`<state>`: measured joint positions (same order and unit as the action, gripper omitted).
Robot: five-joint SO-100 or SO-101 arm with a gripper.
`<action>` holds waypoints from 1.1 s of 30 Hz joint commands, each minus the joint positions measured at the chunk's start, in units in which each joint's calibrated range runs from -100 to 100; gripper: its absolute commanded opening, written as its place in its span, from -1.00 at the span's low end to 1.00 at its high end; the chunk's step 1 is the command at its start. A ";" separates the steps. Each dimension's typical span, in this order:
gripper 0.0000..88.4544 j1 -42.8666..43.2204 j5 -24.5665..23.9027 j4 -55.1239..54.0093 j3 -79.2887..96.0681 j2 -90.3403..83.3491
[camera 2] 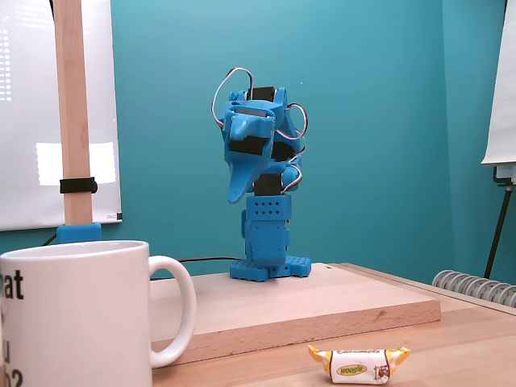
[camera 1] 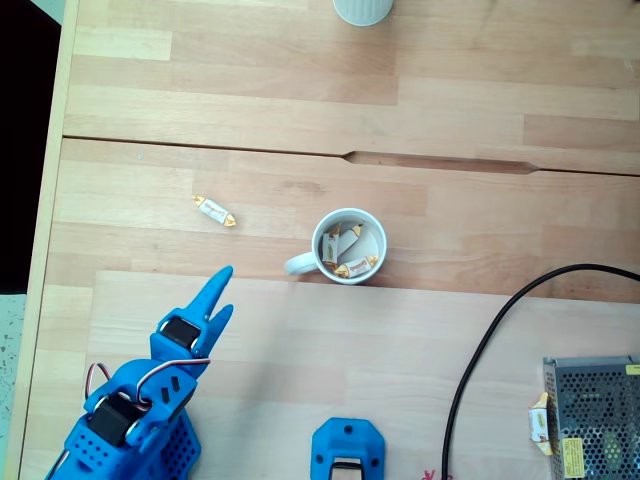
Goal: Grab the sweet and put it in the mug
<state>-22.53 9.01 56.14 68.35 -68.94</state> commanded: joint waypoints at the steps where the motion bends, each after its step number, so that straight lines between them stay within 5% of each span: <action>1: -0.67 -0.64 0.05 0.07 -1.90 -0.34; 6: -0.96 -0.20 0.05 0.07 -1.90 -0.34; 22: -0.79 0.01 0.93 -0.90 -2.52 0.78; 33: -0.79 0.01 2.64 -7.51 -17.60 25.65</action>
<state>-22.53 11.60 50.20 57.51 -49.14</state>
